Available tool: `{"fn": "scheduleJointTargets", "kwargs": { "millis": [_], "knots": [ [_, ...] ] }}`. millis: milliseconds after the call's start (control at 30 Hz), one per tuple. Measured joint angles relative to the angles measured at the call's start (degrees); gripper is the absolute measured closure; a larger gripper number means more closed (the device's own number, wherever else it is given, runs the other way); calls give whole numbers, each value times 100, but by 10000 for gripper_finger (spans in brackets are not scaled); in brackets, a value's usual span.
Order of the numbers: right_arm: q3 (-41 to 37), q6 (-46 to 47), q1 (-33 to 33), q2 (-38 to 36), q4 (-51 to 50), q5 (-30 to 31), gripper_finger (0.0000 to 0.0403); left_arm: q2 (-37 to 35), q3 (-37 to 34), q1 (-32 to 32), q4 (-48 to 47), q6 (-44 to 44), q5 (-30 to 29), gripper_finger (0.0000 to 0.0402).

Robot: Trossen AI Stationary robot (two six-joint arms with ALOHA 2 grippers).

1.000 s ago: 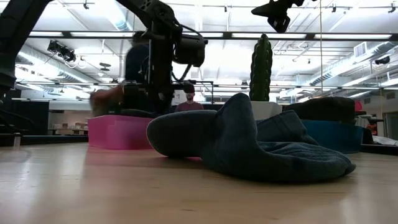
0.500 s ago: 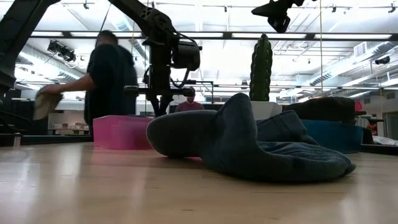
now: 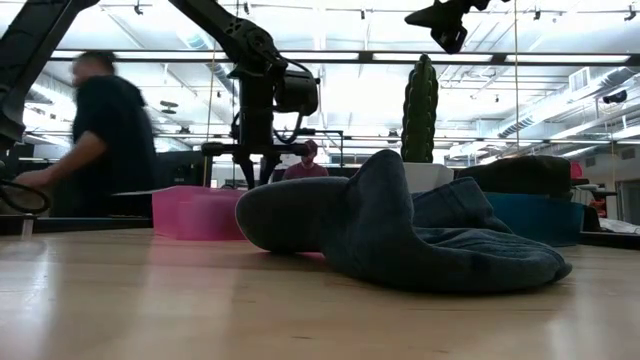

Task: Pick & Place hat
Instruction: Put the left blue cap into the red bin, then put the blue cap into the red bin

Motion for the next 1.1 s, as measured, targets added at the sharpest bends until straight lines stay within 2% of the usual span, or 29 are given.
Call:
{"fn": "scheduleJointTargets", "kwargs": {
  "millis": [167,333,533,700,800,900,1100],
  "knots": [
    [0,0,0,0,-15,-2,158,-34,0,-2,85,554,113,278],
    [0,0,0,0,-15,0,158,-299,2,-73,310,1639,-97,213],
    [0,8,1,0,-68,-1,158,-881,2,-132,383,2681,-250,162],
    [0,46,0,0,-466,-2,158,-1725,2,-509,475,3928,94,148],
    [0,46,1,0,-835,-2,158,-2225,2,-896,470,4623,572,150],
    [0,46,0,0,-1202,-2,158,-2635,11,-1352,468,4815,1035,156],
    [-101,44,179,71,-1482,4,158,-2978,11,-2404,462,4871,1018,167]
  ]
}}
